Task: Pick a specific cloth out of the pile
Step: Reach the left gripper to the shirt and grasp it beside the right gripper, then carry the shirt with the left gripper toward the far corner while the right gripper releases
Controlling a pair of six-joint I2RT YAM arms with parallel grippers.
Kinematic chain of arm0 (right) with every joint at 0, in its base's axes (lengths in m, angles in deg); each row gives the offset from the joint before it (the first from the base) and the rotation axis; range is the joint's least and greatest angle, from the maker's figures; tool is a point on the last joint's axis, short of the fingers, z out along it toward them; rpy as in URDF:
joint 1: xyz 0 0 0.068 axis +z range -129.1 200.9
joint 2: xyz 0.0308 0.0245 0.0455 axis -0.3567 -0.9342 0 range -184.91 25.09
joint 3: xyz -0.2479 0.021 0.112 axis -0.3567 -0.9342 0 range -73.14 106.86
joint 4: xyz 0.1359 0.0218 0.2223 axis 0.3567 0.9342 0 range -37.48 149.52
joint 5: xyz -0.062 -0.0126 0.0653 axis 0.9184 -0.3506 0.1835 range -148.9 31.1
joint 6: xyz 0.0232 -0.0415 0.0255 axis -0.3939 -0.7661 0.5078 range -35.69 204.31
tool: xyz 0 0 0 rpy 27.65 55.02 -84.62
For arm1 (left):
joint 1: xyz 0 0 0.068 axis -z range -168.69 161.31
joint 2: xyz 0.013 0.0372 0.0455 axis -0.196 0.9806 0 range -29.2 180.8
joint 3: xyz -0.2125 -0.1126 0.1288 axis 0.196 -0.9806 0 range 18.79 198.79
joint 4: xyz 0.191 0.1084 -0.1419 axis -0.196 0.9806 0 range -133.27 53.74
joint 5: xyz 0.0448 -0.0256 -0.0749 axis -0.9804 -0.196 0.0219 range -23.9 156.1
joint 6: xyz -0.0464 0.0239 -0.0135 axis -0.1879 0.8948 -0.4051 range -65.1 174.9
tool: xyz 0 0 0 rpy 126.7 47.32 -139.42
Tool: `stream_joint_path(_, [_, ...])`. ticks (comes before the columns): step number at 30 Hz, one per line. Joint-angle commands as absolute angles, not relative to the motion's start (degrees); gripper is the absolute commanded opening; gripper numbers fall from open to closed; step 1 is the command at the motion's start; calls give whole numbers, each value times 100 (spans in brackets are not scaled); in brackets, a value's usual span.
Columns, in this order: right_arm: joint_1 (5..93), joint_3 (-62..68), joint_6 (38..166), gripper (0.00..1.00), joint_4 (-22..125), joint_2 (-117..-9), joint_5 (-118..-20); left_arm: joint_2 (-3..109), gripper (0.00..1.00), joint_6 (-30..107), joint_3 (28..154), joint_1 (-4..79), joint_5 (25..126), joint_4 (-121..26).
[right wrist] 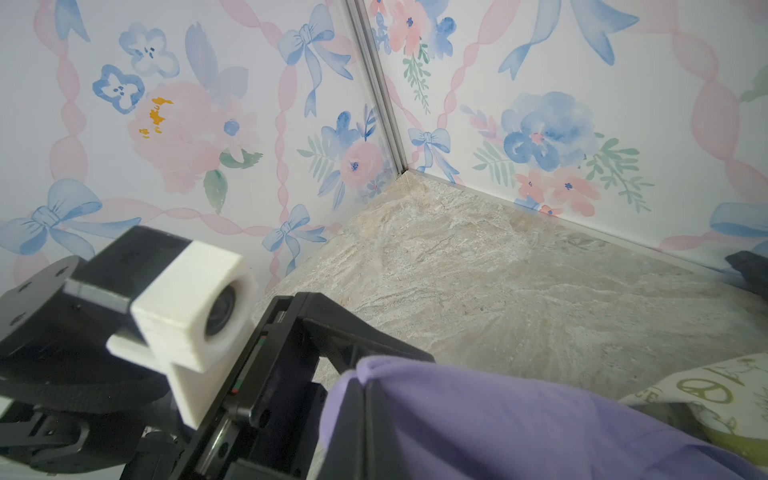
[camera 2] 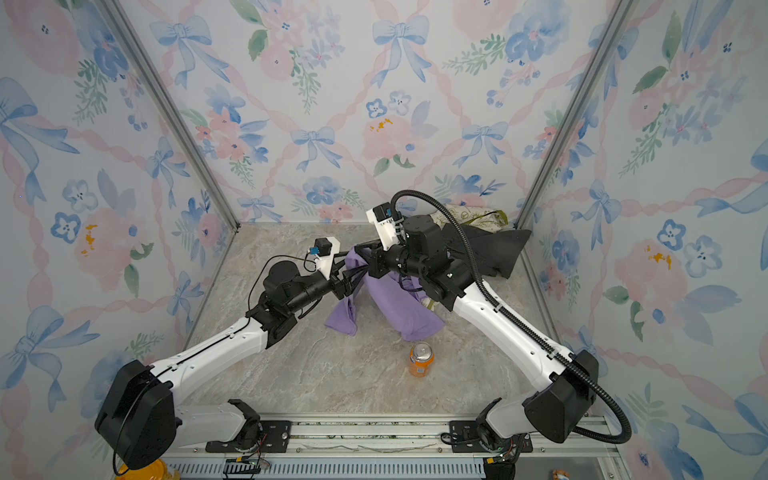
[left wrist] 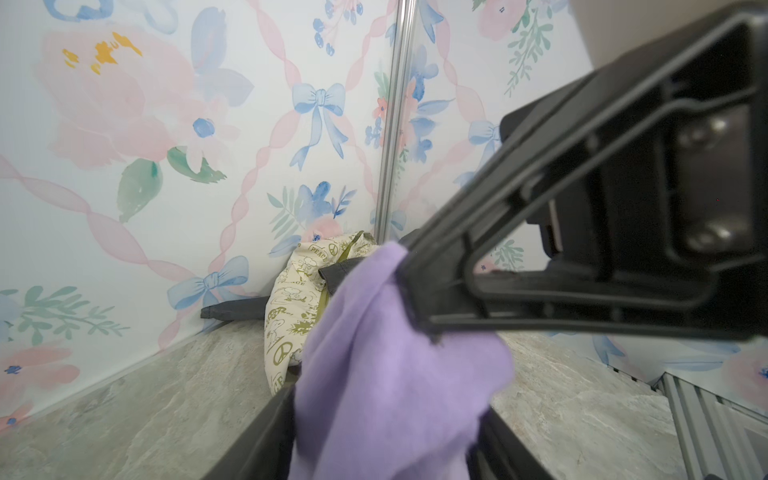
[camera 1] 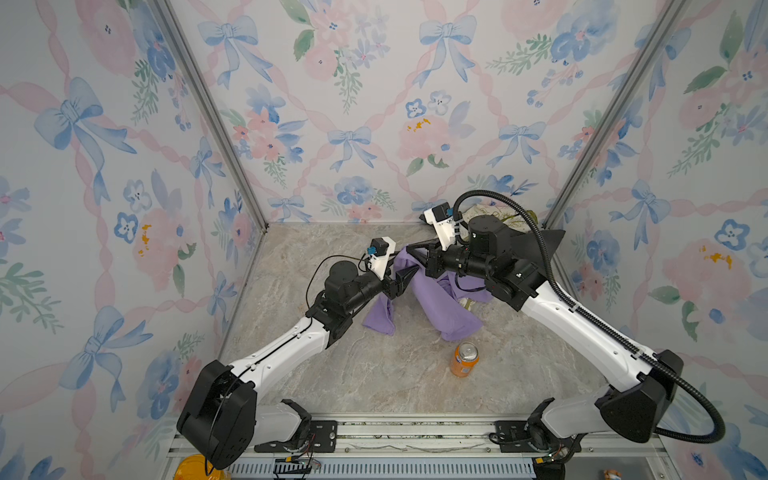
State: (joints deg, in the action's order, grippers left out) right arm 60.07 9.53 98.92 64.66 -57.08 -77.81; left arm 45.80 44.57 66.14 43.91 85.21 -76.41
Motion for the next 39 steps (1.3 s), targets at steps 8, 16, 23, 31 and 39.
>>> stream_joint_path(8, [6004, 881, 9376, 25, 6622, -5210, -7106, 4885, 0, 4453, 7094, 4409, 7776, -7909])
stream_joint_path(16, [5366, 288, 9326, 78, 6702, -4489, -6524, 4511, 0, 4702, 7452, 4129, 7006, -7900])
stream_joint_path(23, [4819, -58, 9327, 89, 6943, -4169, -6531, 4419, 0, 4699, 8241, 3673, 7059, -7618])
stream_joint_path(31, [4598, -116, 9301, 98, 6976, -4230, -6557, 4750, 0, 5259, 9730, 3204, 6721, -6892])
stream_joint_path(39, [4537, -6, 9384, 99, 6890, -4608, -6754, 5905, 0, 5747, 11722, 2698, 6324, -5859])
